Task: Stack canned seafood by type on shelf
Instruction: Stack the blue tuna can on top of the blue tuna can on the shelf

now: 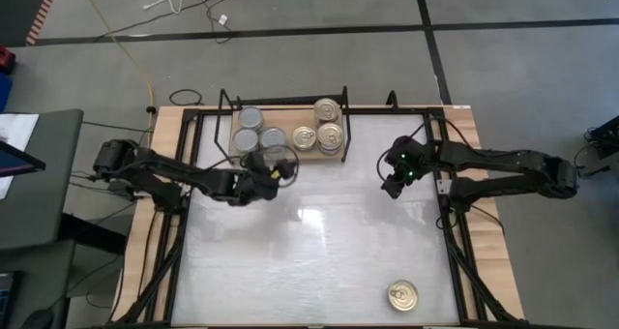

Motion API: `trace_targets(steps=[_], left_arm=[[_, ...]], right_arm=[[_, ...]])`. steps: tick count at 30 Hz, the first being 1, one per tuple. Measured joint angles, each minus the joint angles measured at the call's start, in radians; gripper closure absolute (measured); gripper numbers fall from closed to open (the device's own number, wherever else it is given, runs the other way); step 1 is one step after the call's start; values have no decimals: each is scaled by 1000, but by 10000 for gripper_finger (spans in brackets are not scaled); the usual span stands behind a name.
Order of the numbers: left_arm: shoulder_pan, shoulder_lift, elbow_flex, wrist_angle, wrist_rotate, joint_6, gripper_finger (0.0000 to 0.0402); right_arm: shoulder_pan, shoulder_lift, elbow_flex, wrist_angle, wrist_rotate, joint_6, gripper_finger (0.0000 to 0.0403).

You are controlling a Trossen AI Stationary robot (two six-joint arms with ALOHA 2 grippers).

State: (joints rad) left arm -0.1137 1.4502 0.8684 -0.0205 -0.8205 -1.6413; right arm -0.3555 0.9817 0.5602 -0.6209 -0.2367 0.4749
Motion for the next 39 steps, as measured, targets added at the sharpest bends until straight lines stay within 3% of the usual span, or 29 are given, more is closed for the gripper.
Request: trace_targets(steps=[8,15,29,39], left_arm=[[-119,0,0,-6,127,452,166],[-197,0,0,-40,226,684,171],[-312,-24,-2,-106,241,806,171],[-344,-84,-1,-153,247,790,171]], right_arm=[[55,0,0,16,1,147,262],[191,0,0,31,73,371,262],[527,0,0,31,287,821,262],[626,0,0,39,362,978,262]])
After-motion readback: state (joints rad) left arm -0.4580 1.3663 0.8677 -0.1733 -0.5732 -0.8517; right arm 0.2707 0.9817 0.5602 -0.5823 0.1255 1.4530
